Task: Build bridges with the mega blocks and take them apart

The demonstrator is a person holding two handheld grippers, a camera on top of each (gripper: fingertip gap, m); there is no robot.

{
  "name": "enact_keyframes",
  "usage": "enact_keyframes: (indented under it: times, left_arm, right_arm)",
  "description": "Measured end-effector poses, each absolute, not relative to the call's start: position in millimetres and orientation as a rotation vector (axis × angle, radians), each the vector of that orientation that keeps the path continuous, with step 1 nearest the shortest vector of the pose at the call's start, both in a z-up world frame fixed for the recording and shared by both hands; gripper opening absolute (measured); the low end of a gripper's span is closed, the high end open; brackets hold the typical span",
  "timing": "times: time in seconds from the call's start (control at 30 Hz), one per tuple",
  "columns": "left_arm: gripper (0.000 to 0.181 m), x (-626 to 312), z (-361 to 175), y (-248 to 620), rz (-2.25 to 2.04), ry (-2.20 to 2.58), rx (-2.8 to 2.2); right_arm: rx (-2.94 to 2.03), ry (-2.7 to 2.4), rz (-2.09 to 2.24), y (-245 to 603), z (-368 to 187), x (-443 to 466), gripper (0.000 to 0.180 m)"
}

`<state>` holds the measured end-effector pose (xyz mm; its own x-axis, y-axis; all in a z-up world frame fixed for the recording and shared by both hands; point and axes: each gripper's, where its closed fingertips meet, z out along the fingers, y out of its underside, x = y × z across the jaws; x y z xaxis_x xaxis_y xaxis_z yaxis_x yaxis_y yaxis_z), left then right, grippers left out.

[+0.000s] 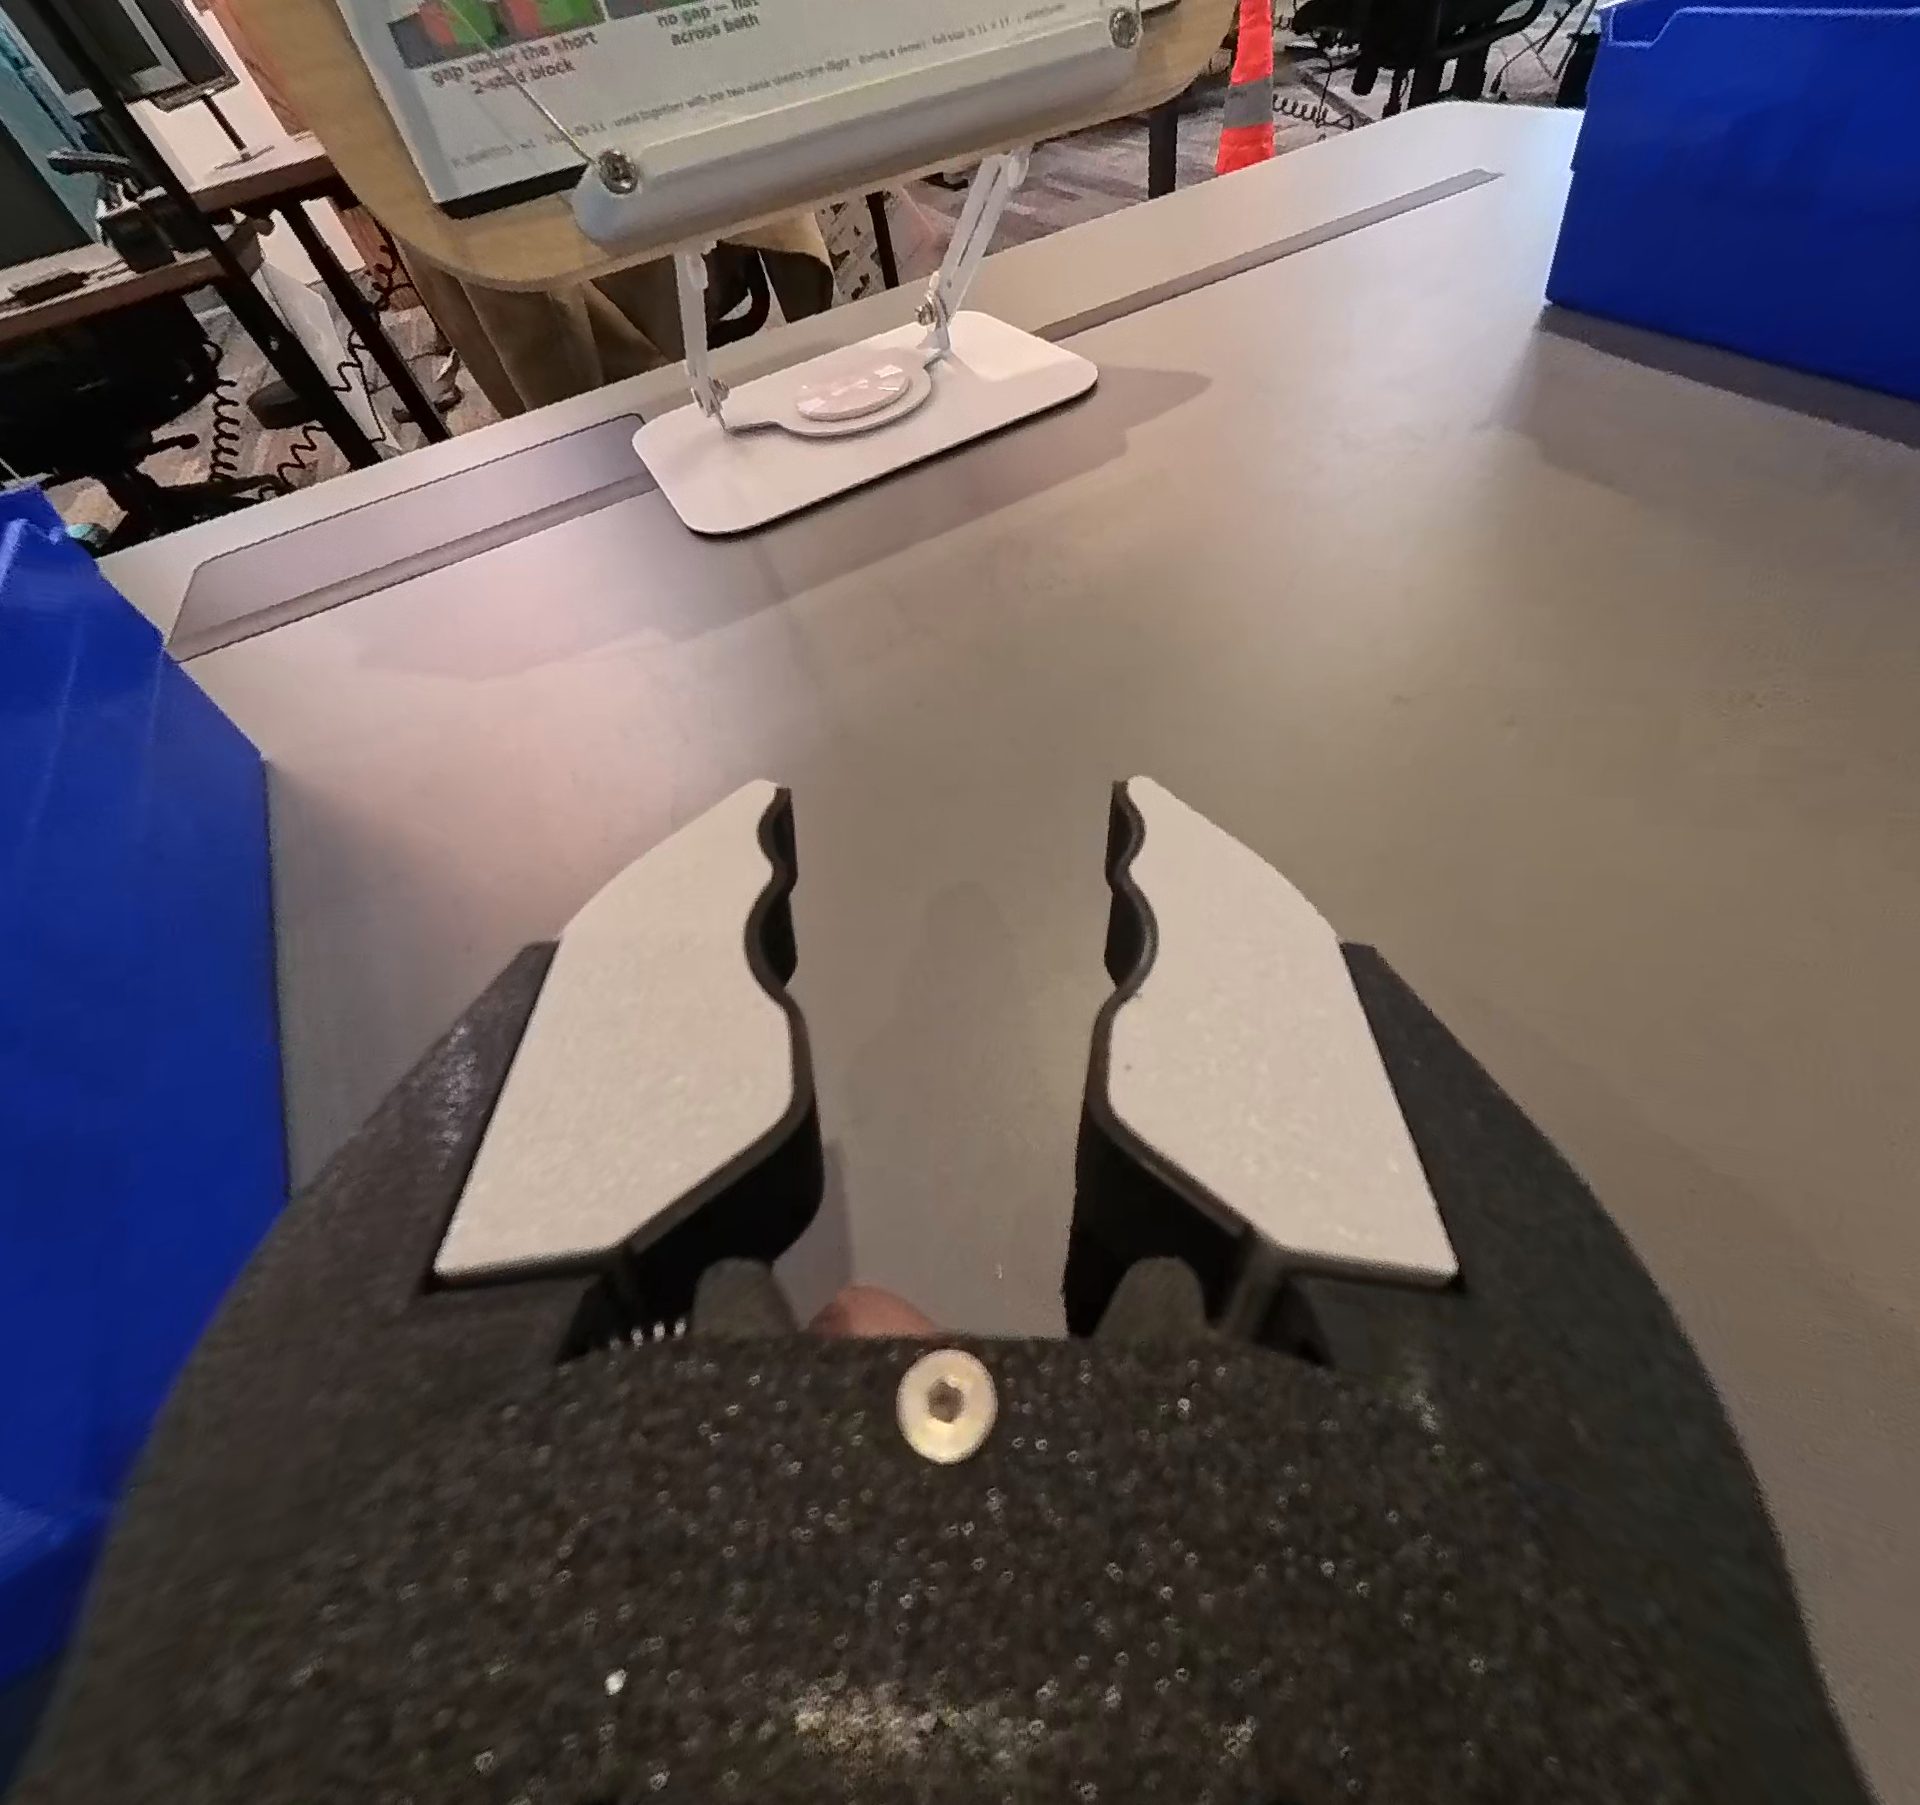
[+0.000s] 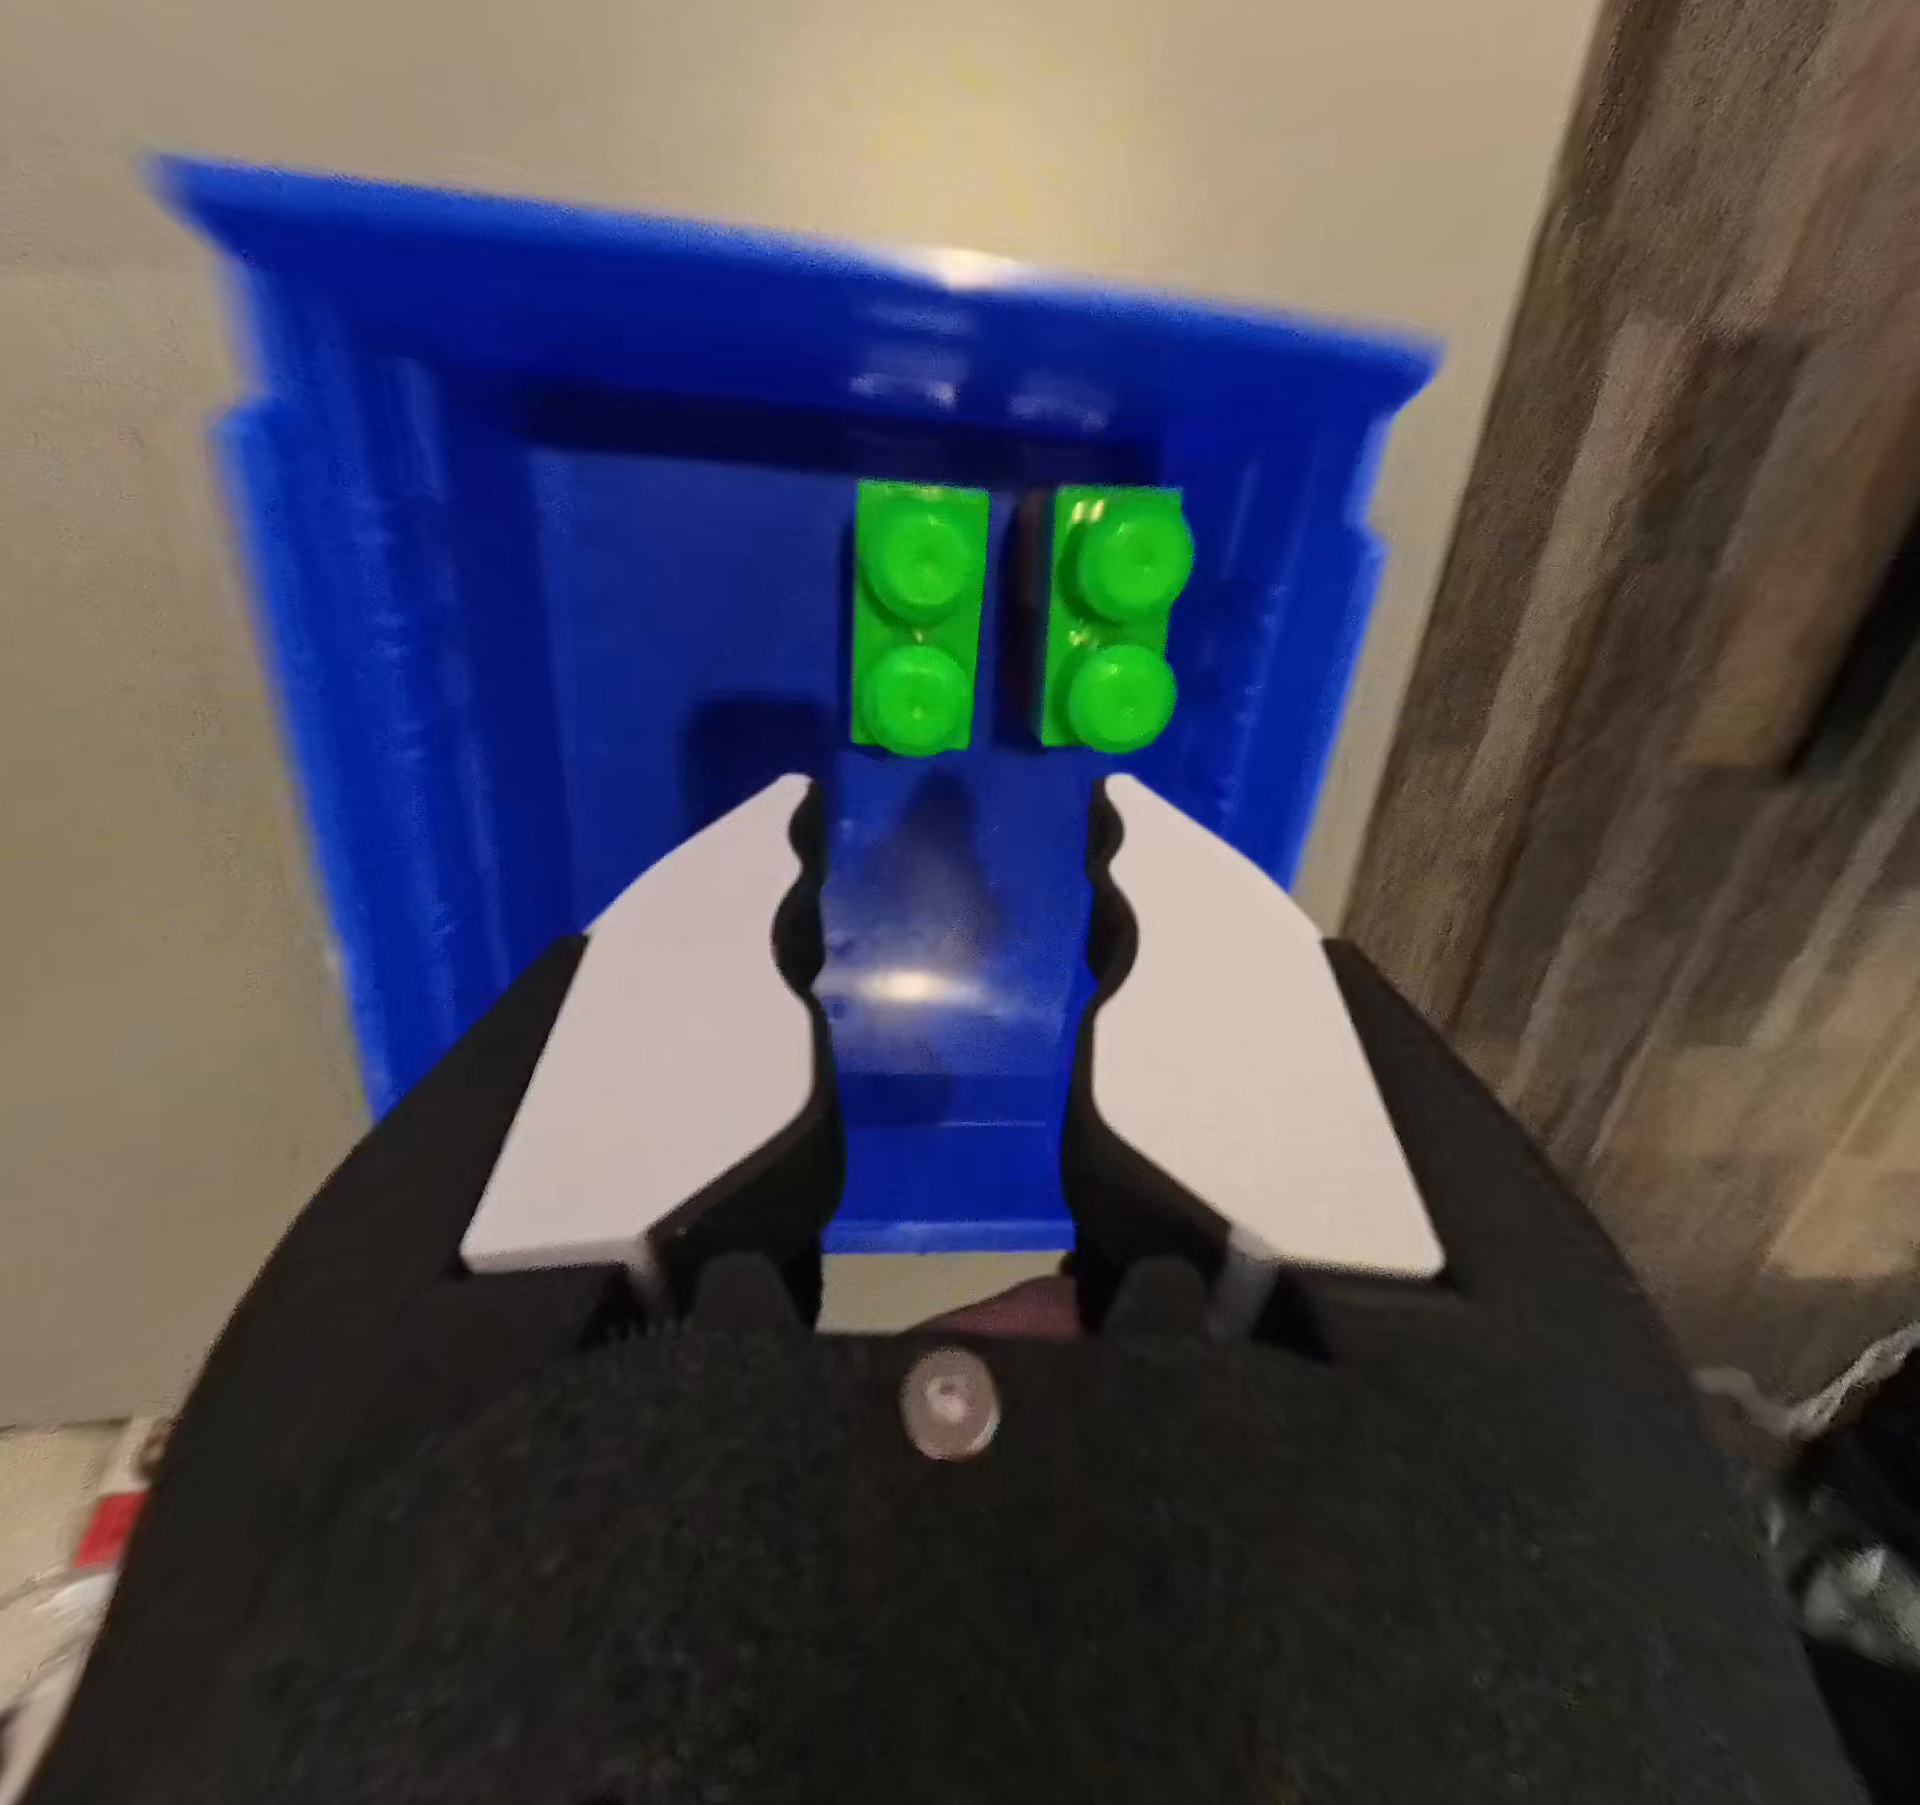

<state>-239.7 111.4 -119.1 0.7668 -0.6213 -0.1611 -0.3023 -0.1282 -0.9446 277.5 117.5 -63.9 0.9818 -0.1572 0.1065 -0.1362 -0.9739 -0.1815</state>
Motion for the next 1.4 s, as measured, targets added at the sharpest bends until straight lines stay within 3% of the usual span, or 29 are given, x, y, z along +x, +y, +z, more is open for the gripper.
enact_keyframes:
  times: [0.17,0.27,0.43,0.57,0.9,1.4]
  left_arm:
    - [0.059,-240,-122,113,-0.301,0.731,-1.739]
    - [0.060,-241,-126,117,-0.303,0.715,-1.784]
    - [0.059,-249,-124,122,-0.317,0.643,-1.801]
    - [0.060,-251,-125,124,-0.273,0.636,-1.805]
    - [0.058,-250,-125,123,-0.283,0.643,-1.803]
    - [0.058,-247,-125,121,-0.254,0.674,-1.788]
  right_arm:
    - [-2.411,-0.180,-0.099,131,68,180,0.052]
    - [-2.100,-0.317,0.030,94,84,88,0.053]
    - [-1.831,-0.292,0.305,54,-7,-41,0.050]
    - [-1.870,-0.330,0.339,61,-93,-91,0.055]
    - [-1.905,-0.336,0.438,73,-123,-92,0.051]
    - [-1.848,-0.386,0.413,71,-120,-95,0.049]
